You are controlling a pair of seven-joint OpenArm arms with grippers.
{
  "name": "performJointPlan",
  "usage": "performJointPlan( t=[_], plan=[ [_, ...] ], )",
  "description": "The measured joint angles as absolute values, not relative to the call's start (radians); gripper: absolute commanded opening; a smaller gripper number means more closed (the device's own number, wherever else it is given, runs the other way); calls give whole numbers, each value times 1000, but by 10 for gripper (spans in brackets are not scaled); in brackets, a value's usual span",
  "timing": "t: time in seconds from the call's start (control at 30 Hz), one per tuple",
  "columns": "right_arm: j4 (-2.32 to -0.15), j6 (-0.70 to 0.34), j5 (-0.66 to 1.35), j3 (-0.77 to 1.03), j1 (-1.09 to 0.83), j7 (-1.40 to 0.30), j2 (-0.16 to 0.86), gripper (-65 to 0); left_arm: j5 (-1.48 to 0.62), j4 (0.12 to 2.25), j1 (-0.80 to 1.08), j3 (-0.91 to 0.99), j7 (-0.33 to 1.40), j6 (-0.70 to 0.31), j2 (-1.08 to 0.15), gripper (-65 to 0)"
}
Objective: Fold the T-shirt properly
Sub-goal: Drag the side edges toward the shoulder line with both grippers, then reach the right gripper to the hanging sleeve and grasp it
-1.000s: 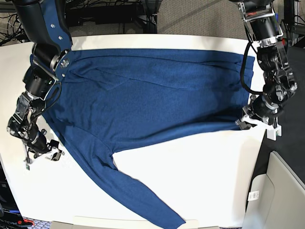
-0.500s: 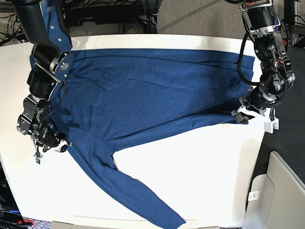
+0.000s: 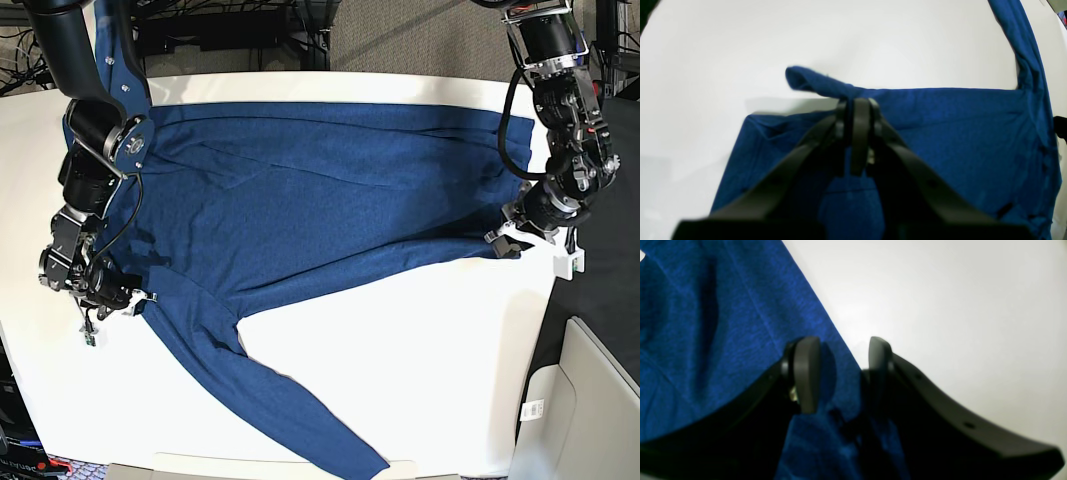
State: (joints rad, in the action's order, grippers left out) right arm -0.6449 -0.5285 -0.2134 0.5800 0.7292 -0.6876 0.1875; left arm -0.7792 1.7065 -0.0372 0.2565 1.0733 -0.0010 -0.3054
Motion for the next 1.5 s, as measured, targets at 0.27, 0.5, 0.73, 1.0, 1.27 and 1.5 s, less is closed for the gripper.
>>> performJointPlan(
  t=[0.27,0.5,0.73,1.0,1.27,1.5],
  plan=[
    [-651,-690,-212,582,728,-732,172,-645,-778,1707,-36,257,1073,-1,-283,-650],
    [-852,-702,0,583,604,-854,146,-645,-777,1707,-36,261,1074,-1,-285,-650],
    [-1156,-691,295,587,393,-1056,206,-645,-778,1772,7,291,1073,-1,-288,-650],
    [-1333,-688,668,583,211,-1123,313,-645,-780,1837,94,315,1074,-4,-286,-650],
    [-1411,-693,831,671,76,-1175,327,-645,-785,1924,167,324,1074,-4,-290,-650],
    [-1471,-693,864,705,23,-1189,326,-645,-785,1924,219,324,1074,-4,-291,-649]
  ],
)
